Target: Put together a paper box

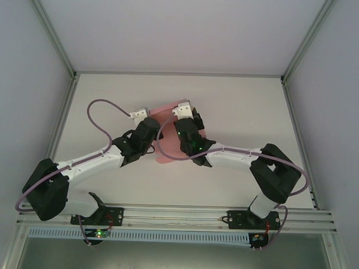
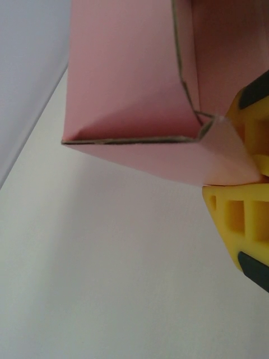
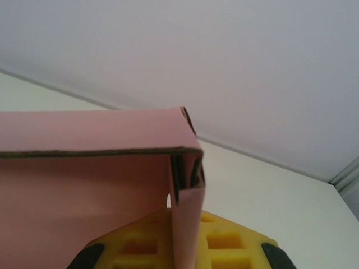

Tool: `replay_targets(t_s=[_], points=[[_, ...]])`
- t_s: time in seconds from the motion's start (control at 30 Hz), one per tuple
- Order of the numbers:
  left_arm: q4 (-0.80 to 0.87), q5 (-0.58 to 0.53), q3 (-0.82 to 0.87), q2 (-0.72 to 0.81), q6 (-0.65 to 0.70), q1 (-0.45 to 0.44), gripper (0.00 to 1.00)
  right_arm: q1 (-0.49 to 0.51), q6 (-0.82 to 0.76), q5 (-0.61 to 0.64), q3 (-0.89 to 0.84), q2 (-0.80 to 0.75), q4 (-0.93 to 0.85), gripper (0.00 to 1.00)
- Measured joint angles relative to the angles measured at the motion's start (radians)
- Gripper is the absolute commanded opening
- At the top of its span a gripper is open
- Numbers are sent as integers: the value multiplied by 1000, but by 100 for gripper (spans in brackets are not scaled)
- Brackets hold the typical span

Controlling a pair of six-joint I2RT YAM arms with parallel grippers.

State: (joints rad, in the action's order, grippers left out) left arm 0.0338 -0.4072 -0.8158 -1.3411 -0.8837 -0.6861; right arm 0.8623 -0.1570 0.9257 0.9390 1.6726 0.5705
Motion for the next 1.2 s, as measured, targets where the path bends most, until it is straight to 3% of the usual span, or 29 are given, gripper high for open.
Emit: replay_targets(t_s=[0.3,0.5,0.7,0.77,0.93,1.03,1.13,1.2], points=[[0,-22,-11,-7,-21,0,0,-1,-40,29,29,45,67,0],[-24,14,27,-7,31,1,0,-45,-51,-206,-92,-9,135,0],[-69,57,42,-7,69,3,0,-119,-32,-432,-156,-128,66,30],[-72,67,47,-7,73,6,0,-135,-39,-479,-172,-156,48,33],[-50,74,50,-9,77,10,0,-158,-60,-586,-203,-207,-1,52],[-39,75,50,-16,78,14,0,-166,-73,-647,-218,-241,-35,69],[-18,62,50,-28,80,24,0,-176,-84,-692,-228,-283,-78,95],[-4,58,50,-39,81,39,0,-186,-85,-730,-228,-311,-102,98]])
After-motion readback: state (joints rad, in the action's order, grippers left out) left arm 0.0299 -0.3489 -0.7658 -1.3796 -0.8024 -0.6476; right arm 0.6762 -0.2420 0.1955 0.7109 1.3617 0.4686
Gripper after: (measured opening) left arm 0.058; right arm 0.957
